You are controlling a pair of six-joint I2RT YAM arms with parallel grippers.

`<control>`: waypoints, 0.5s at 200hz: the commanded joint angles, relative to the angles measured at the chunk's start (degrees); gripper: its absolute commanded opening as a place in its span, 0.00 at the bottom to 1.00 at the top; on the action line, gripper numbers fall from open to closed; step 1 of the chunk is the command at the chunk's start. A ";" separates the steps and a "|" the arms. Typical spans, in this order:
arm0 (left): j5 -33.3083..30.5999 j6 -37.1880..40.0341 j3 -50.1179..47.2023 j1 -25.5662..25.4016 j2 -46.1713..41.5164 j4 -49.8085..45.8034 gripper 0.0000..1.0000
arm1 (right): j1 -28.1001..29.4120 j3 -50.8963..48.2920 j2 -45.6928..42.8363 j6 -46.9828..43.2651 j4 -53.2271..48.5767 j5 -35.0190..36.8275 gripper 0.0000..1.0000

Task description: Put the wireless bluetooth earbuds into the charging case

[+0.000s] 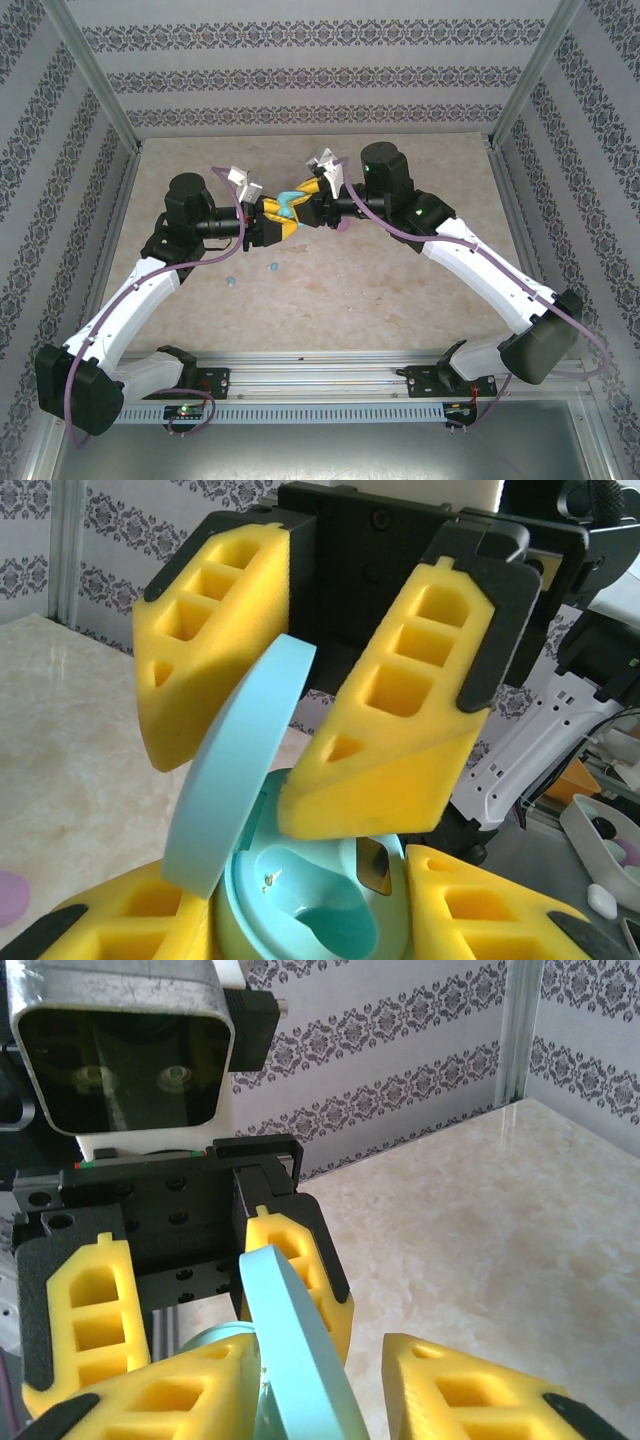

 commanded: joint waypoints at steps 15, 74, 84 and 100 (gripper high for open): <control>-1.55 -0.05 1.39 0.09 -1.45 -1.07 0.23 | 0.48 2.61 -0.09 1.43 0.41 -1.38 0.45; -4.46 -2.29 0.48 2.12 -2.47 -2.07 0.22 | -1.09 4.36 -1.37 10.15 -0.47 -1.54 0.55; -5.25 -1.87 0.30 2.61 -3.02 -3.18 0.22 | -2.12 5.09 -1.56 14.39 -0.61 -0.44 0.55; -6.57 -0.44 0.30 3.39 -4.09 -6.08 0.22 | -4.08 6.36 -1.87 19.89 -2.30 0.99 0.55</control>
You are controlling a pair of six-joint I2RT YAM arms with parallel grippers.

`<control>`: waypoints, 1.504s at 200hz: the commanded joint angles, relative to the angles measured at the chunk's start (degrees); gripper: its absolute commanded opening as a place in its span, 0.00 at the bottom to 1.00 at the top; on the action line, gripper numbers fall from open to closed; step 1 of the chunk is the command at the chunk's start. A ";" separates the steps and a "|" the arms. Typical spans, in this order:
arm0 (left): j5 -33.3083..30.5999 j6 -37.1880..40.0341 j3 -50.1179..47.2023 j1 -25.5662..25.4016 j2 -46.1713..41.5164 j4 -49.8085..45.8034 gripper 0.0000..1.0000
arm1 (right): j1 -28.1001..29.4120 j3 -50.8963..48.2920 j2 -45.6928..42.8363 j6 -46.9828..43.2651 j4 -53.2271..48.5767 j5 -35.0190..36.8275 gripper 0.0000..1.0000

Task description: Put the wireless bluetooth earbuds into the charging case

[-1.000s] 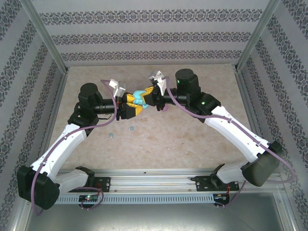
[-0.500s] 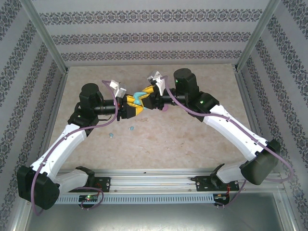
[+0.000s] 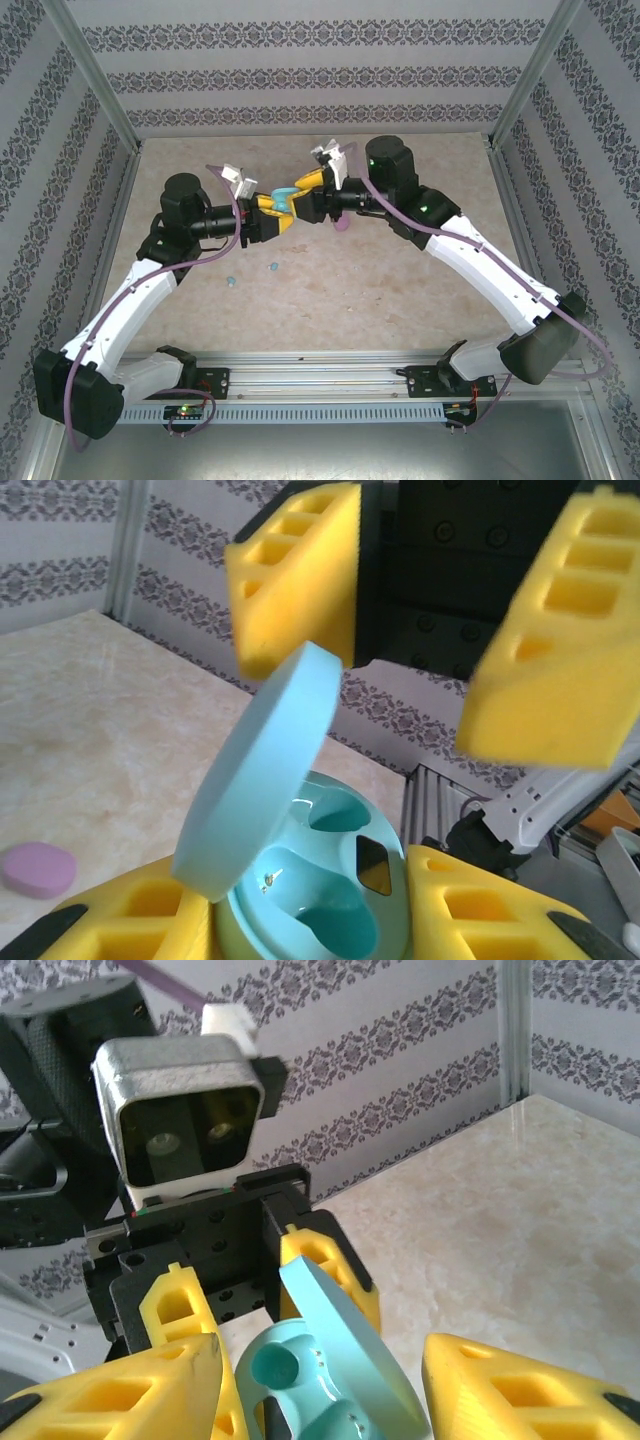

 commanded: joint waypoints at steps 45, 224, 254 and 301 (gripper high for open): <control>-5.09 3.86 0.25 3.28 -6.46 -10.40 0.22 | -6.01 4.08 -0.99 16.42 -11.16 10.32 0.54; -10.26 4.95 3.81 4.20 -18.72 -25.47 0.20 | 13.78 29.46 51.01 24.32 -22.60 7.48 0.31; -9.74 3.84 3.28 4.20 -19.27 -24.58 0.20 | 15.29 36.50 57.01 21.81 -27.48 7.30 0.31; -9.34 3.24 2.60 4.15 -19.87 -23.59 0.20 | 17.15 47.43 63.98 17.32 -34.97 11.09 0.32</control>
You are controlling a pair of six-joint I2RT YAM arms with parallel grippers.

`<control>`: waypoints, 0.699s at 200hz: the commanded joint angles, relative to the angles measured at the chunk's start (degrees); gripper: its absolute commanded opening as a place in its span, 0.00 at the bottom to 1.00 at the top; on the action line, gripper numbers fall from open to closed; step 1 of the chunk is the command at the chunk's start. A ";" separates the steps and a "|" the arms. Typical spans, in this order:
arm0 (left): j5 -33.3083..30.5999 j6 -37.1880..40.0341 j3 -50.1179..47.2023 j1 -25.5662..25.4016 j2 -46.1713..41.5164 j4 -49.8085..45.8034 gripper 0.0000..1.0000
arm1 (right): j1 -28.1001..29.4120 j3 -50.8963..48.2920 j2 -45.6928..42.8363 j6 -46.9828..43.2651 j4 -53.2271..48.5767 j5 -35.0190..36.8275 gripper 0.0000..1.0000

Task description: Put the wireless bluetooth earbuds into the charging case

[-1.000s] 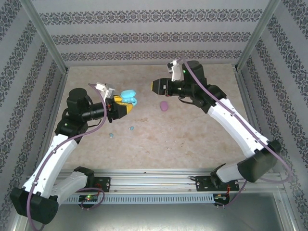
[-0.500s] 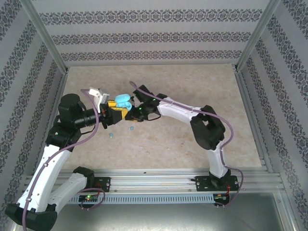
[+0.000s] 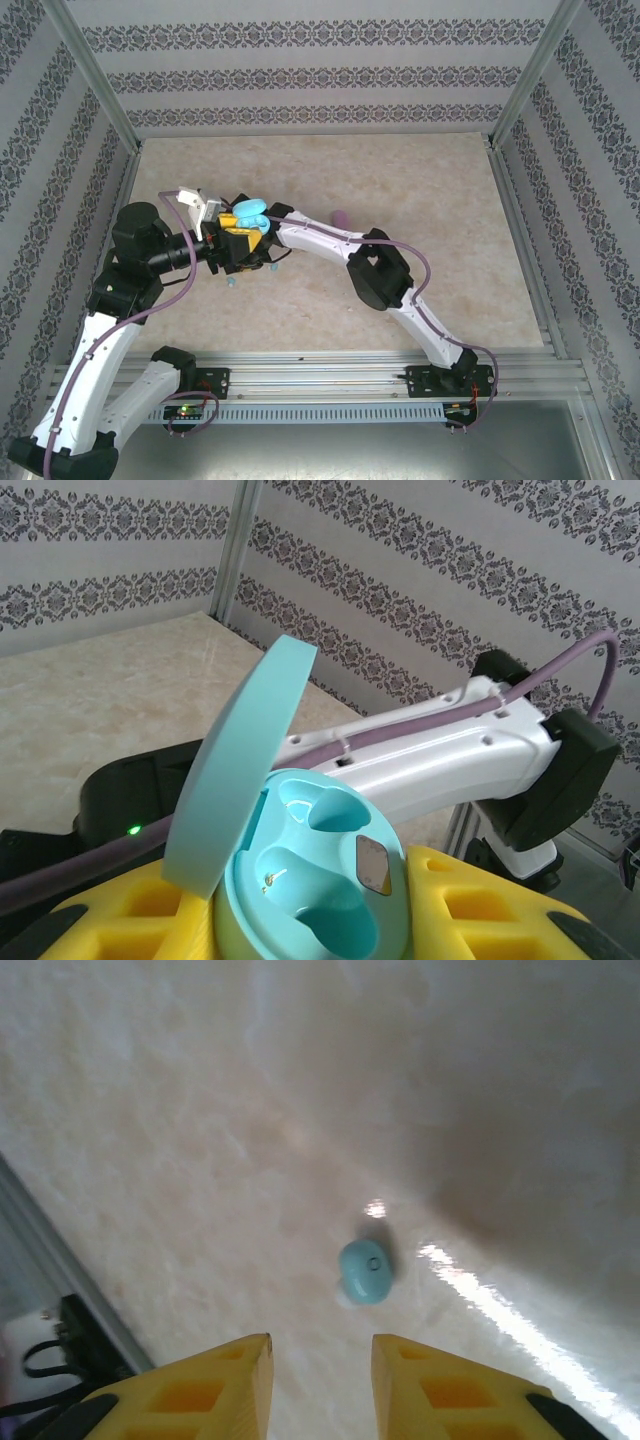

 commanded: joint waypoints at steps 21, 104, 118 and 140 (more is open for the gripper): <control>0.53 -1.35 0.11 0.74 -1.47 0.93 0.20 | 1.35 9.97 5.53 -4.58 -9.37 3.92 0.34; 0.44 -0.79 -0.23 0.73 -2.31 0.23 0.20 | 2.01 13.51 8.31 -5.26 -10.44 4.89 0.35; 0.44 -0.65 -0.21 0.77 -2.31 0.10 0.20 | 2.09 14.59 8.91 -5.48 -11.04 4.93 0.35; 0.44 -0.36 -0.24 0.77 -2.31 -0.12 0.20 | 2.49 17.13 10.38 -5.86 -12.55 5.35 0.35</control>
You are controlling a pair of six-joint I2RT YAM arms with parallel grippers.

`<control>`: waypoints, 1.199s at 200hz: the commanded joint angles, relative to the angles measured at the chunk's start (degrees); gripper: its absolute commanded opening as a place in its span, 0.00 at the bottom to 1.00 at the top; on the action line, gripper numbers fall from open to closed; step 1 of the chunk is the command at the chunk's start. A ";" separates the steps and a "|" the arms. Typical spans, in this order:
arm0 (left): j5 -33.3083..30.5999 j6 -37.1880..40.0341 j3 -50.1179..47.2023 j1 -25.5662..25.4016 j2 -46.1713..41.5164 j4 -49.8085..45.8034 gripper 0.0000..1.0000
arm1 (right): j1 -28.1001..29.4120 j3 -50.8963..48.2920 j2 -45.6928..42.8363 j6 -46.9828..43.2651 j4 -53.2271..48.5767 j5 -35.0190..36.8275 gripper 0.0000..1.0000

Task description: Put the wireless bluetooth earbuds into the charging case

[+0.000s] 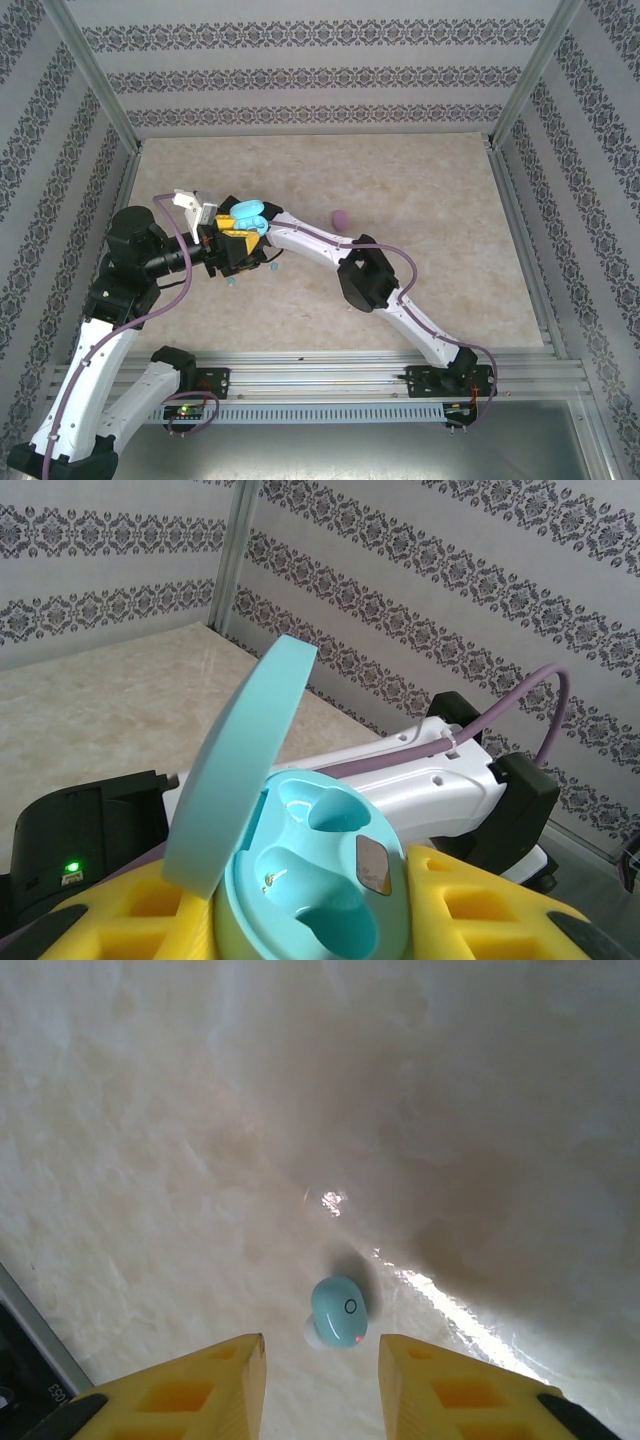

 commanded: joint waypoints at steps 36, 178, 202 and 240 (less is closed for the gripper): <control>0.50 -0.25 -0.21 0.77 -0.70 -0.36 0.20 | 1.39 6.00 4.77 -0.83 -4.55 1.69 0.35; -0.09 0.62 -0.96 0.74 -1.92 -1.19 0.20 | 1.89 10.18 8.01 -0.71 -8.06 2.16 0.24; -0.32 0.88 -1.08 0.77 -2.16 -1.45 0.20 | 1.93 7.52 5.62 -1.30 -6.50 3.37 0.20; -0.91 1.69 -0.89 0.77 -2.45 -2.25 0.21 | 1.28 -0.70 -0.64 -2.03 -3.03 5.18 0.18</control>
